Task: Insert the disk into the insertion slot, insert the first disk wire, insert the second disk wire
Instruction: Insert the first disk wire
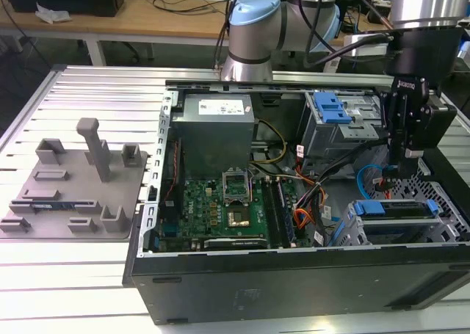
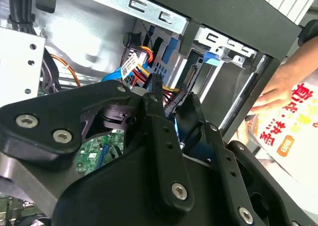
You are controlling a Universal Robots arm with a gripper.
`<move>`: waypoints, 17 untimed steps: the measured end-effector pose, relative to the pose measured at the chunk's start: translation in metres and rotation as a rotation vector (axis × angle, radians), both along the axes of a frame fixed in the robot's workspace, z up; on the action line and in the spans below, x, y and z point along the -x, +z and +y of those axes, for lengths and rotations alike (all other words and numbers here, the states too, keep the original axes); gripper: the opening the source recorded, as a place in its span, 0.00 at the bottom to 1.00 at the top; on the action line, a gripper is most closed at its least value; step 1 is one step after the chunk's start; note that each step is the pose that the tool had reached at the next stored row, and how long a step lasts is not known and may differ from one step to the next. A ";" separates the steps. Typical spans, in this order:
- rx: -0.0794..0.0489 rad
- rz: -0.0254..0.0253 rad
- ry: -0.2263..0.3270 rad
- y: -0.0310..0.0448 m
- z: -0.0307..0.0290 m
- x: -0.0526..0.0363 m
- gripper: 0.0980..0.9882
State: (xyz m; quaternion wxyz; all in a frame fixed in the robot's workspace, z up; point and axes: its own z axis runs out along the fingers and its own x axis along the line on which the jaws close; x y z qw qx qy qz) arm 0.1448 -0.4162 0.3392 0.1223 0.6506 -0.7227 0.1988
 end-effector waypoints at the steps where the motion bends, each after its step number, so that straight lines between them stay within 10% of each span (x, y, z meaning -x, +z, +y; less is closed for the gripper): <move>1: 0.000 0.0000 0.000 0.0000 0.0000 0.0000 0.33; 13: -0.004 -0.0003 0.000 0.0011 -0.0001 0.0004 0.33; 17: -0.055 -0.0050 0.000 0.0013 -0.0028 0.0004 0.33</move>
